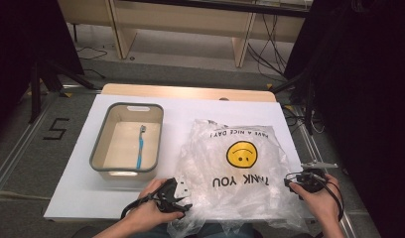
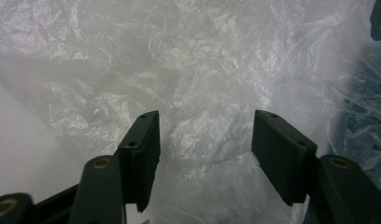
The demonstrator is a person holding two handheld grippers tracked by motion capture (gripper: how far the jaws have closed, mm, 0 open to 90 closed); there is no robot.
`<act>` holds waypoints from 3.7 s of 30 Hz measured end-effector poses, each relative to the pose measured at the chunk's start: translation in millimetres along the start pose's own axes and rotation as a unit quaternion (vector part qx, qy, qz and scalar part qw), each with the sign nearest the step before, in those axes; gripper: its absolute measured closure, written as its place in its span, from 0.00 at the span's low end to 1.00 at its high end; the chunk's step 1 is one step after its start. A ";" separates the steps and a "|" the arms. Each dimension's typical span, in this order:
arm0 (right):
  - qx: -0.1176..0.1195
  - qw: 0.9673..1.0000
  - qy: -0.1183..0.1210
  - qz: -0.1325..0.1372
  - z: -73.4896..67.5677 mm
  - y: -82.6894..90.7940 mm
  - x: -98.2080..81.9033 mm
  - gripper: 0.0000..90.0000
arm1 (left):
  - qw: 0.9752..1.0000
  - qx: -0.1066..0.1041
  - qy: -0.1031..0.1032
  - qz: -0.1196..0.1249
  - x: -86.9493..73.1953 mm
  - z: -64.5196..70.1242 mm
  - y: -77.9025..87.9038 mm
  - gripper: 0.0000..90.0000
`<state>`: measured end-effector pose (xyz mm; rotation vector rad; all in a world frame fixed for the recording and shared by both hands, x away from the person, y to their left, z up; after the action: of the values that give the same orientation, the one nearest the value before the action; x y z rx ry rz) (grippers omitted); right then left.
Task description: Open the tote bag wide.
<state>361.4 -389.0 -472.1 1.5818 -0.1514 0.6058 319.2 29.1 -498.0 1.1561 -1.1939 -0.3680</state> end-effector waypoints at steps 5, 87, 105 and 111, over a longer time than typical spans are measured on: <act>0.007 1.000 -0.001 -0.017 -0.7 -3.1 -1.9 0.57 | 1.000 -0.018 0.017 -0.005 0.7 -2.6 -0.3 0.59; 0.049 0.999 -0.018 -0.008 -6.9 3.0 2.6 1.00 | 0.990 0.021 0.106 -0.085 1.5 -16.6 6.9 0.99; 0.042 0.998 -0.031 0.040 -7.0 5.4 14.5 1.00 | 0.986 0.135 0.097 -0.010 41.6 -53.2 19.9 1.00; 0.040 0.997 -0.024 0.057 -4.5 -1.3 27.6 1.00 | 0.978 0.179 0.105 -0.018 47.9 -75.2 19.2 1.00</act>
<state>384.1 -377.3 -460.6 1.6731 -0.2566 0.6693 396.4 38.9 -450.6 1.4899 -1.0793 -0.0517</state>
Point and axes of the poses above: each handheld gripper's, and its own axes: y roughly backward along the jaws, x roughly out of its top, z roughly to its right, the point moved 2 cm from there along -y, roughly forward along the jaws, and after that the axes turned 8 degrees about -z, right-handed, at the moved point
